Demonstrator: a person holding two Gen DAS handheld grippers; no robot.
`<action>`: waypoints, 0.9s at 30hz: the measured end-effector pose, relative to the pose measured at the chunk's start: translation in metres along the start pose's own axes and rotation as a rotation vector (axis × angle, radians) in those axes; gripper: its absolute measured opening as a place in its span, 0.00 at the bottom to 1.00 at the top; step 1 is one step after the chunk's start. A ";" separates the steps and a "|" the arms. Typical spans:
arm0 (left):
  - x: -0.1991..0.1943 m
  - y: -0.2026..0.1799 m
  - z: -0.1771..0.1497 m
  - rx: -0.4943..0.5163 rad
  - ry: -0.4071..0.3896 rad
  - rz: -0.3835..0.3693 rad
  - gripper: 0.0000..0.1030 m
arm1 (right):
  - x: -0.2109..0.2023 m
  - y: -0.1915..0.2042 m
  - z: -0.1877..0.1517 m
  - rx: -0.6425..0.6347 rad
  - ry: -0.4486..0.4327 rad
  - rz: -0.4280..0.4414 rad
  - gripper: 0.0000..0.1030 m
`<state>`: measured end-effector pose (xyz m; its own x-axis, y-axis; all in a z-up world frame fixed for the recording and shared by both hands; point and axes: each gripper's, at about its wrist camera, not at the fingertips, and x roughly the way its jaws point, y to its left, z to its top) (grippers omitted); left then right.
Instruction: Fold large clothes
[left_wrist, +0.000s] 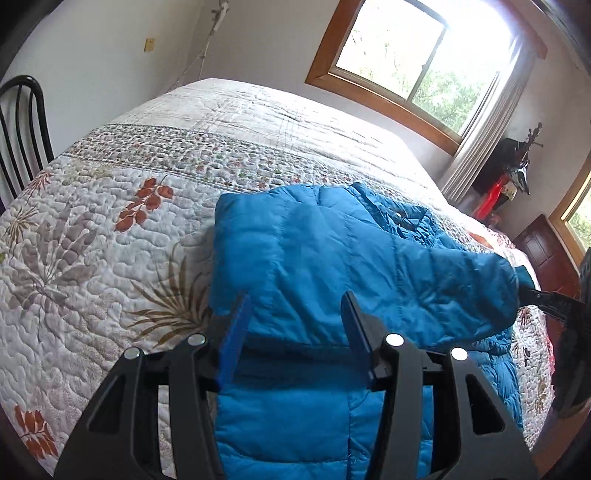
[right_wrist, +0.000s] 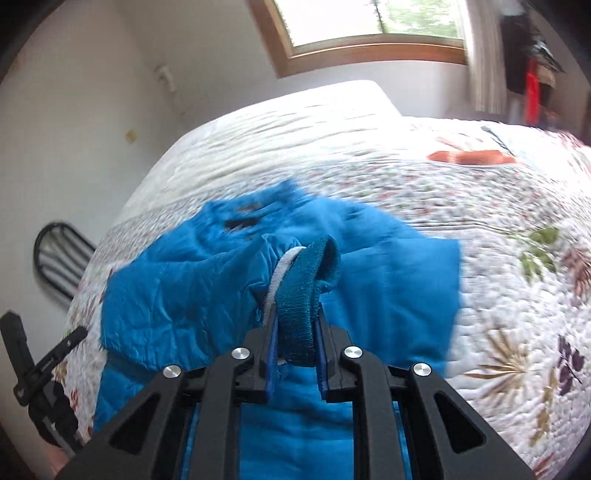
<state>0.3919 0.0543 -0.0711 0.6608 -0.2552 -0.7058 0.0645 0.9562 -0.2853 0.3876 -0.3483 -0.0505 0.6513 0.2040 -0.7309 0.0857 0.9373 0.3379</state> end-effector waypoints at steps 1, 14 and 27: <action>0.004 -0.006 0.002 0.019 0.004 0.000 0.48 | -0.002 -0.011 0.001 0.026 -0.004 0.013 0.16; 0.079 -0.019 -0.005 0.079 0.116 0.080 0.50 | 0.045 -0.059 -0.010 0.098 0.092 -0.042 0.18; 0.053 -0.067 -0.012 0.132 0.087 -0.010 0.50 | 0.015 0.020 -0.013 -0.075 0.025 0.033 0.25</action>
<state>0.4141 -0.0249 -0.0972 0.5929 -0.2711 -0.7582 0.1727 0.9625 -0.2092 0.3890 -0.3225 -0.0626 0.6339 0.2407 -0.7350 0.0077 0.9483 0.3173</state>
